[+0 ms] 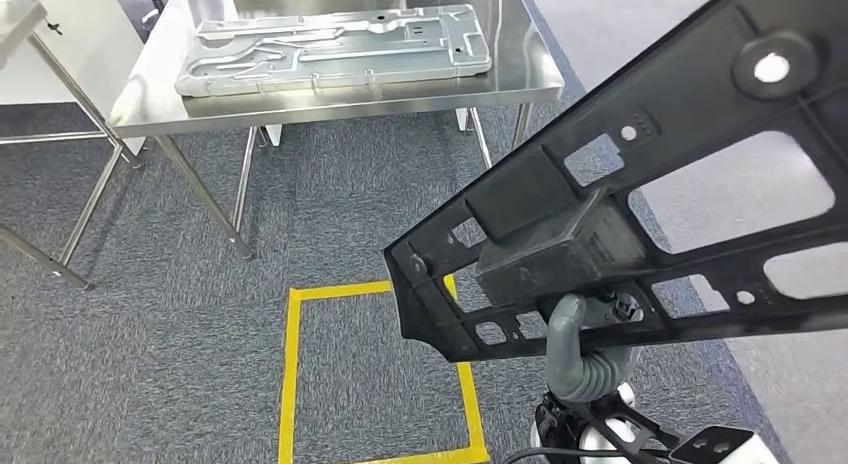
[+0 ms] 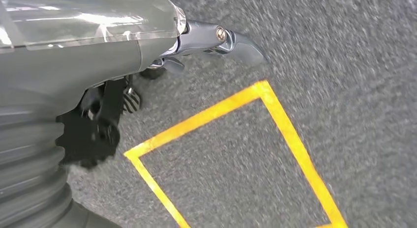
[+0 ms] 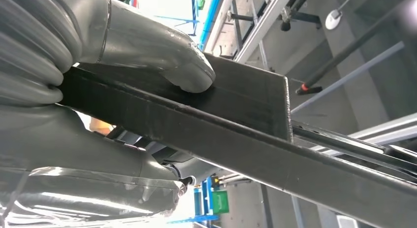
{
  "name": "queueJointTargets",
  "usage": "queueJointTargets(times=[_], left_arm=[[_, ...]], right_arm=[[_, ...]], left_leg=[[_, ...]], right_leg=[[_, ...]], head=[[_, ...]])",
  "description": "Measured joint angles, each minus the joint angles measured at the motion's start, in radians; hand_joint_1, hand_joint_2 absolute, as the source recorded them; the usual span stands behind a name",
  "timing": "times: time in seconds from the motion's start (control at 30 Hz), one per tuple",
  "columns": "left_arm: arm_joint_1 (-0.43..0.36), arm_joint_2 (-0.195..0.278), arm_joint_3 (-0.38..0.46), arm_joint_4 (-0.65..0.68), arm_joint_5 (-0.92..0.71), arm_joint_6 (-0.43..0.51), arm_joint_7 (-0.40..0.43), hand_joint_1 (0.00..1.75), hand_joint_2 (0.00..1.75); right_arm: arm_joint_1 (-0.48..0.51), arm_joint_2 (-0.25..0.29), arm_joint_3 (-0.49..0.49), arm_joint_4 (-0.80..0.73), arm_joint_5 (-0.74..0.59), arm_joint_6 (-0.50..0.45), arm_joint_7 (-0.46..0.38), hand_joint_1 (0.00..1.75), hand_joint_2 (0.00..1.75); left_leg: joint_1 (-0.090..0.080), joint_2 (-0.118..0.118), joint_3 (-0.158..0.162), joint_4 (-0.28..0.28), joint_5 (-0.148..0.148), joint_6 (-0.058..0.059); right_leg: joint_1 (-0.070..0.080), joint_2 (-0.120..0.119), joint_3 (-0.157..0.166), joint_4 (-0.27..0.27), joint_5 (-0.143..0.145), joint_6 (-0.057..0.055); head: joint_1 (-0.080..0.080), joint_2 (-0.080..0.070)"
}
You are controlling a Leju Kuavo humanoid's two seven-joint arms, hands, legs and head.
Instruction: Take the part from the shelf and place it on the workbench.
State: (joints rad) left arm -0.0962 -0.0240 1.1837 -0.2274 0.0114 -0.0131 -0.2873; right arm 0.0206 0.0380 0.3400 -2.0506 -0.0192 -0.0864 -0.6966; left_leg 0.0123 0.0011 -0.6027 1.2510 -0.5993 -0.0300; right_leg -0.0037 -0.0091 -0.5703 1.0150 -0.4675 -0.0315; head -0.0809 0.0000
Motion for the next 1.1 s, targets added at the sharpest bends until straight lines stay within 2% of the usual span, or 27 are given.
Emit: queueJointTargets(times=[0.03, 0.07, 0.1, 0.13, 0.2, 0.23, 0.27, 0.37, 0.4, 0.43, 0.5, 0.53, 0.57, 0.6, 0.63, 0.7, 0.73, 0.77, 0.87, 0.93, 0.97, 1.03, 1.07, 1.1], left_arm=[[0.001, 0.0, 0.0, 0.0, 0.0, 0.0, 0.0, 0.0, 1.75], [0.003, 0.0, 0.0, 0.0, 0.0, 0.001, 0.0, 0.0, 1.75], [0.005, 0.0, 0.0, 0.0, 0.0, 0.001, 0.001, 0.0, 1.75], [0.006, 0.0, 0.0, 0.0, 0.001, 0.001, 0.001, 0.0, 1.75], [0.007, 0.002, 0.0, 0.0, 0.002, 0.001, 0.001, 0.0, 1.75], [0.008, 0.002, 0.0, 0.0, 0.001, 0.001, 0.001, 0.0, 1.75], [0.008, 0.003, 0.0, 0.0, 0.0, 0.0, 0.001, 0.0, 1.75], [0.007, 0.003, 0.0, 0.0, 0.001, 0.0, 0.001, 0.0, 1.75], [0.006, 0.003, 0.0, 0.0, 0.001, 0.0, 0.001, 0.0, 1.75], [0.005, 0.003, 0.0, 0.0, 0.002, 0.0, 0.001, 0.0, 1.75], [0.003, 0.003, 0.0, 0.0, 0.002, 0.0, 0.002, 0.0, 1.75], [0.004, 0.003, 0.0, 0.0, 0.002, 0.0, 0.002, 0.0, 1.75], [0.004, 0.003, 0.0, 0.0, 0.002, 0.0, 0.002, 0.0, 1.75], [0.005, 0.003, 0.0, 0.0, 0.002, 0.0, 0.002, 0.0, 1.75], [0.005, 0.003, 0.0, 0.0, 0.002, 0.0, 0.002, 0.0, 1.75], [0.005, 0.002, 0.0, 0.0, 0.002, 0.0, 0.002, 0.0, 1.75], [0.004, 0.001, 0.001, 0.0, 0.002, -0.001, 0.001, 0.0, 1.75], [0.003, 0.001, 0.001, 0.0, 0.002, -0.001, 0.001, 0.0, 1.75], [0.001, 0.0, 0.001, 0.0, 0.002, 0.0, 0.002, 0.0, 1.75], [-0.001, -0.002, 0.001, 0.0, 0.001, 0.0, 0.002, 0.0, 1.75], [-0.001, -0.003, 0.001, 0.0, 0.0, -0.001, 0.003, 0.0, 1.75], [-0.001, -0.004, 0.001, 0.0, -0.001, -0.001, 0.004, 0.0, 1.75], [0.001, -0.004, 0.001, 0.0, -0.001, -0.001, 0.004, 0.0, 1.75], [0.002, -0.004, 0.002, 0.0, 0.0, 0.0, 0.004, 0.0, 1.75]], right_arm=[[0.0, -0.001, 0.004, 0.0, -0.004, -0.004, 0.0, 1.75, 1.75], [0.001, -0.003, 0.008, 0.0, -0.01, -0.005, 0.0, 1.75, 1.75], [0.001, -0.004, 0.01, 0.0, -0.016, -0.004, 0.0, 1.75, 1.75], [0.001, -0.005, 0.012, 0.0, -0.022, -0.002, 0.0, 1.75, 1.75], [0.001, -0.006, 0.014, 0.0, -0.029, 0.0, 0.0, 1.75, 1.75], [0.001, -0.006, 0.015, 0.0, -0.031, 0.0, 0.0, 1.75, 1.75], [0.0, -0.007, 0.015, 0.0, -0.032, 0.0, 0.0, 1.75, 1.75], [-0.001, -0.01, 0.014, -0.001, -0.033, 0.001, 0.0, 1.75, 1.75], [-0.002, -0.011, 0.014, -0.002, -0.034, 0.002, 0.0, 1.75, 1.75], [-0.003, -0.012, 0.014, -0.003, -0.034, 0.005, 0.0, 1.75, 1.75], [-0.003, -0.014, 0.014, -0.003, -0.035, 0.012, 0.0, 1.75, 1.75], [-0.002, -0.014, 0.014, -0.003, -0.036, 0.014, 0.0, 1.75, 1.75], [-0.002, -0.015, 0.014, -0.002, -0.036, 0.016, 0.0, 1.75, 1.75], [-0.002, -0.016, 0.013, -0.002, -0.036, 0.016, 0.0, 1.75, 1.75], [-0.002, -0.017, 0.013, -0.002, -0.036, 0.016, 0.0, 1.75, 1.75], [-0.001, -0.018, 0.013, -0.002, -0.036, 0.016, 0.0, 1.75, 1.75], [-0.001, -0.018, 0.013, -0.002, -0.035, 0.016, 0.0, 1.75, 1.75], [0.0, -0.019, 0.013, -0.002, -0.035, 0.016, 0.0, 1.75, 1.75], [0.001, -0.019, 0.012, -0.003, -0.031, 0.017, 0.0, 1.75, 1.75], [0.0, -0.019, 0.012, -0.003, -0.028, 0.016, 0.0, 1.75, 1.75], [0.0, -0.019, 0.013, -0.003, -0.025, 0.016, 0.0, 1.75, 1.75], [0.0, -0.019, 0.014, -0.003, -0.022, 0.015, 0.0, 1.75, 1.75], [0.0, -0.019, 0.015, -0.003, -0.02, 0.015, 0.0, 1.75, 1.75], [0.0, -0.019, 0.016, -0.003, -0.019, 0.015, 0.0, 1.75, 1.75]], left_leg=[[0.0, 0.0, -0.038, 0.038, -0.022, 0.0], [0.0, 0.0, -0.063, 0.051, -0.032, 0.002], [-0.001, 0.0, -0.071, 0.027, -0.018, 0.007], [-0.003, 0.001, -0.065, -0.024, 0.019, 0.015], [-0.012, 0.006, -0.044, -0.149, 0.12, 0.035], [-0.017, 0.008, -0.036, -0.188, 0.148, 0.042], [-0.021, 0.009, -0.032, -0.21, 0.162, 0.048], [-0.015, 0.004, -0.004, -0.23, 0.16, 0.059], [-0.012, 0.002, 0.009, -0.236, 0.158, 0.063], [-0.01, 0.001, 0.021, -0.241, 0.154, 0.067], [-0.01, -0.001, 0.036, -0.243, 0.142, 0.071], [-0.01, -0.003, 0.044, -0.243, 0.134, 0.072], [-0.01, -0.005, 0.053, -0.243, 0.126, 0.071], [-0.01, -0.007, 0.064, -0.243, 0.117, 0.069], [-0.01, -0.009, 0.077, -0.243, 0.107, 0.067], [-0.01, -0.012, 0.101, -0.243, 0.088, 0.061], [-0.011, -0.013, 0.11, -0.244, 0.079, 0.056], [-0.012, -0.014, 0.116, -0.246, 0.072, 0.05], [-0.012, -0.013, 0.131, -0.232, 0.068, 0.032], [-0.01, -0.011, 0.104, -0.168, 0.051, 0.024], [-0.008, -0.009, 0.071, -0.111, 0.03, 0.021], [-0.006, -0.009, -0.016, 0.014, -0.021, 0.014], [-0.005, -0.009, -0.049, 0.048, -0.032, 0.012], [-0.004, -0.009, -0.066, 0.047, -0.022, 0.01]], right_leg=[[0.001, 0.0, 0.008, 0.0, -0.008, -0.001], [0.003, 0.001, 0.017, 0.0, -0.016, -0.002], [0.005, 0.002, 0.029, 0.0, -0.025, -0.002], [0.007, 0.003, 0.042, 0.0, -0.034, -0.002], [0.011, 0.003, 0.065, -0.001, -0.054, 0.002], [0.012, 0.004, 0.071, -0.001, -0.063, 0.006], [0.012, 0.004, 0.078, -0.002, -0.068, 0.012], [0.013, 0.006, 0.09, 0.014, -0.069, 0.03], [0.012, 0.007, 0.078, 0.042, -0.071, 0.036], [0.01, 0.008, 0.054, 0.087, -0.082, 0.041], [0.003, 0.008, -0.026, 0.203, -0.126, 0.052], [0.0, 0.008, -0.065, 0.247, -0.151, 0.056], [-0.003, 0.008, -0.092, 0.264, -0.165, 0.059], [-0.005, 0.008, -0.105, 0.251, -0.159, 0.061], [-0.006, 0.008, -0.102, 0.207, -0.127, 0.06], [-0.005, 0.009, -0.075, 0.088, -0.025, 0.053], [-0.003, 0.009, -0.064, 0.044, 0.01, 0.047], [0.0, 0.009, -0.058, 0.022, 0.03, 0.04], [0.0, 0.012, -0.036, 0.006, 0.026, 0.019], [-0.003, 0.012, -0.016, 0.001, 0.017, 0.008], [-0.003, 0.011, -0.008, -0.001, 0.011, 0.005], [-0.003, 0.011, 0.004, -0.001, -0.003, 0.002], [-0.003, 0.011, 0.012, -0.001, -0.01, 0.002], [-0.003, 0.012, 0.021, 0.0, -0.017, 0.003]], head=[[0.0, 0.0], [0.0, 0.0], [0.0, 0.0], [0.0, 0.0], [0.0, 0.0], [0.0, 0.0], [0.0, 0.0], [0.0, 0.0], [0.0, 0.0], [0.0, 0.0], [0.0, 0.0], [0.0, 0.0], [0.0, 0.0], [0.0, 0.0], [0.0, 0.0], [0.0, 0.0], [0.0, 0.0], [0.001, 0.0], [0.001, 0.0], [0.0, 0.0], [0.0, 0.0], [0.0, 0.0], [0.0, 0.0], [0.0, 0.0]])
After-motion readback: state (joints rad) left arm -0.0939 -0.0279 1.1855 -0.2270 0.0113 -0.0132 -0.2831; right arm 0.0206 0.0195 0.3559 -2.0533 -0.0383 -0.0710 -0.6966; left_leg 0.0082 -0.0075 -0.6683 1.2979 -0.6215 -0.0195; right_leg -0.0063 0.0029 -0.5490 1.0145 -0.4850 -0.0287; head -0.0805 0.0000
